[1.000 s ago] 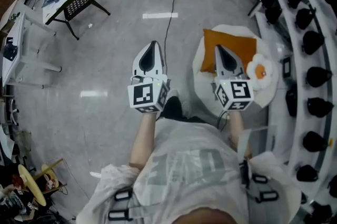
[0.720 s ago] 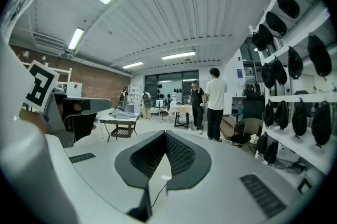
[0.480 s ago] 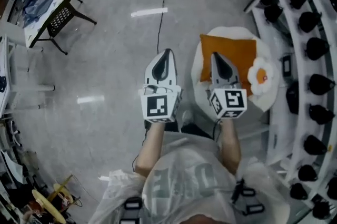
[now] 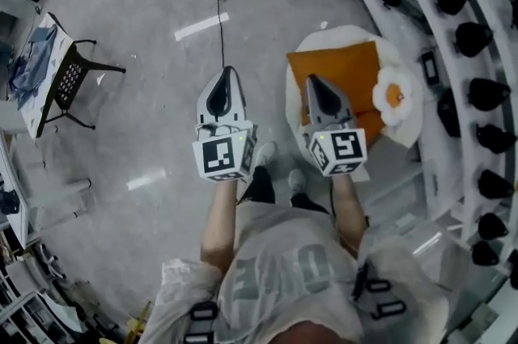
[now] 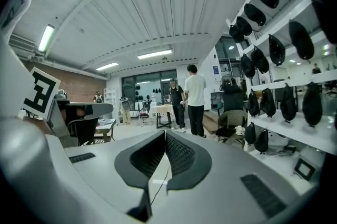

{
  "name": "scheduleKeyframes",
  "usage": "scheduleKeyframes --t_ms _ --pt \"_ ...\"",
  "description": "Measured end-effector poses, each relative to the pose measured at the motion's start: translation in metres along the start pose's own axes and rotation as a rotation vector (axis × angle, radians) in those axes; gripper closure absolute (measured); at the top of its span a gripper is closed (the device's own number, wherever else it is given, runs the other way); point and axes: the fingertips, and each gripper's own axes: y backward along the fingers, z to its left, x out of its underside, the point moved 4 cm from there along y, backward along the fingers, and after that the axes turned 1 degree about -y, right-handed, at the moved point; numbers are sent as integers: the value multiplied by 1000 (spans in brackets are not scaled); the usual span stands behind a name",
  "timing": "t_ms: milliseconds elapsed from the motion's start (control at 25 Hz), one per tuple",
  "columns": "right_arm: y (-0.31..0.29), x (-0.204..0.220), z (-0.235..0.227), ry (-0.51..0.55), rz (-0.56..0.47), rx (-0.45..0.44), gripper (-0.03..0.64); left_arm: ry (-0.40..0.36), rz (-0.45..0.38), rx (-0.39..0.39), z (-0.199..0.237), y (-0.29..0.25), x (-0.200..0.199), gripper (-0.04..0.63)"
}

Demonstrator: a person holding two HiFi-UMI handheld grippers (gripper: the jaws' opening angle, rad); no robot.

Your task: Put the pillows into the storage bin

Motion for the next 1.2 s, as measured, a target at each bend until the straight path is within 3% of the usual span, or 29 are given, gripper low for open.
scheduleKeyframes --t_ms 240,440,640,920,1200 --pt "40 -1 -53 -40 -13 259 607 -9 19 224 -46 -45 6 588" --pt "100 -4 -104 -75 -37 470 607 11 36 417 -121 -69 5 588" --pt "183 0 -143 -100 -54 655 607 -15 34 582 -205 -72 6 588" --pt "298 18 -179 -150 -69 871 607 -15 54 735 -303 -47 11 588" --pt "337 33 -191 -181 -76 937 607 -34 77 794 -342 -40 22 588"
